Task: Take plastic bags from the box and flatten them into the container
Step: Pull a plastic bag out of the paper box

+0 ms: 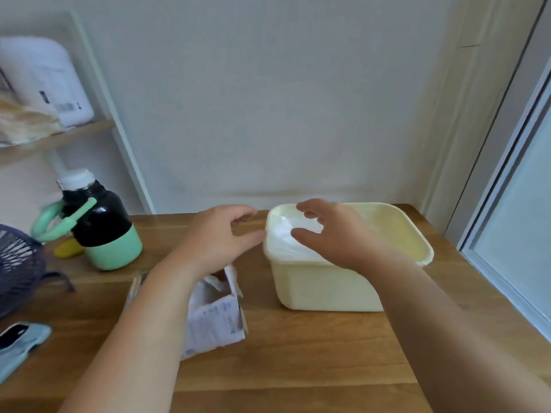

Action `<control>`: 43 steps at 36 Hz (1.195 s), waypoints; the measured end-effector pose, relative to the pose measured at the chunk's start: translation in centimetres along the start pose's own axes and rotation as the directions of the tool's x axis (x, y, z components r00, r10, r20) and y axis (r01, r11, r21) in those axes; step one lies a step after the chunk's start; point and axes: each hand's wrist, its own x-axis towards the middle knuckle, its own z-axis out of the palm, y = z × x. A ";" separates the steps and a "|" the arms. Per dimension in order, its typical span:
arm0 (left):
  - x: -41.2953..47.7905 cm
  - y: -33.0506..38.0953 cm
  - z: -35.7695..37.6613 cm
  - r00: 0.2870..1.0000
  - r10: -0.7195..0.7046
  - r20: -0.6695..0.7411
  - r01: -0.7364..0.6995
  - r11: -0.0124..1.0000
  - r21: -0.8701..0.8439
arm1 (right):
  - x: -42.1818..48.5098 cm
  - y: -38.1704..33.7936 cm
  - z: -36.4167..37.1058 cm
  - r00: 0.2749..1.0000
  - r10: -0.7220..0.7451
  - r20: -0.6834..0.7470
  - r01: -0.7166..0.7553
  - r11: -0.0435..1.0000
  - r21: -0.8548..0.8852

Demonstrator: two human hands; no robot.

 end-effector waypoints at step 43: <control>-2.3 -2.3 -1.5 0.954 -0.283 0.102 0.118 0.040 -0.992 | -0.4 -3.6 3.8 0.990 0.130 -0.046 -0.045 0.621 0.783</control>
